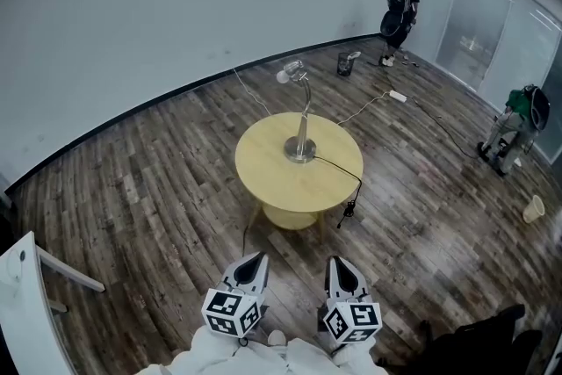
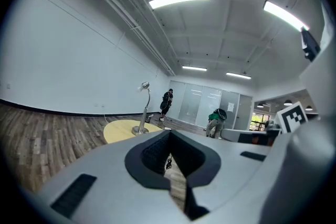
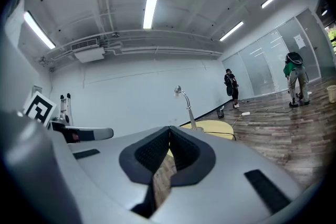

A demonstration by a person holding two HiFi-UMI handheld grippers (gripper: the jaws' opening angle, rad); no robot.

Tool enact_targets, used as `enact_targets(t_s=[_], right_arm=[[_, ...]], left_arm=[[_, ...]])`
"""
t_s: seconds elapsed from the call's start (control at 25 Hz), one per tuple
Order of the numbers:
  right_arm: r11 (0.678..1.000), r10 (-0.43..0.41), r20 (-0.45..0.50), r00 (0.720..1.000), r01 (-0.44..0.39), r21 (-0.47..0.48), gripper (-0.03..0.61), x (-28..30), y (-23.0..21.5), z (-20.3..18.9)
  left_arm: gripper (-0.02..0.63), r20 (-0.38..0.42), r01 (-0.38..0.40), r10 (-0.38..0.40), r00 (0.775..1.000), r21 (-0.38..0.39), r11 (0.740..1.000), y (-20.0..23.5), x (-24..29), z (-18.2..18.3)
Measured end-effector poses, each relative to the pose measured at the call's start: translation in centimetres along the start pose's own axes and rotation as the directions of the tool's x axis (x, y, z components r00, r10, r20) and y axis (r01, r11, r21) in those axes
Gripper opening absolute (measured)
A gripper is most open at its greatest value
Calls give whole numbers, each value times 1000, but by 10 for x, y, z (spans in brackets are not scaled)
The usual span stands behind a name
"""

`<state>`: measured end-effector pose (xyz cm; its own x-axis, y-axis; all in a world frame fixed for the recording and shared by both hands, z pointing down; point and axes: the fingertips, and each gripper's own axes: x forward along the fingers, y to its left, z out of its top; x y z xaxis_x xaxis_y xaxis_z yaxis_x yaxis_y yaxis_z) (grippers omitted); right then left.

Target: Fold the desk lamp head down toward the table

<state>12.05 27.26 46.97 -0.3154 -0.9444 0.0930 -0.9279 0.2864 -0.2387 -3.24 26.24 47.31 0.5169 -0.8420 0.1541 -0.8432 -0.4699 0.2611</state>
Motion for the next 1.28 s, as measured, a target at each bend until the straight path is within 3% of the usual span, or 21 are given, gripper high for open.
enact_targets(t_s=[0.76,1.28], right_arm=[[1000,5,-41,999,-5,12,12,67,-28,-3],[1000,-1,-33,999,1,13,12,152,-46,10]], left_arm=[[-2,-28,5,-6,1000,-8,1000,27,65,5],[-2,-30,17,-18,999,-2,1000,71,136,29]])
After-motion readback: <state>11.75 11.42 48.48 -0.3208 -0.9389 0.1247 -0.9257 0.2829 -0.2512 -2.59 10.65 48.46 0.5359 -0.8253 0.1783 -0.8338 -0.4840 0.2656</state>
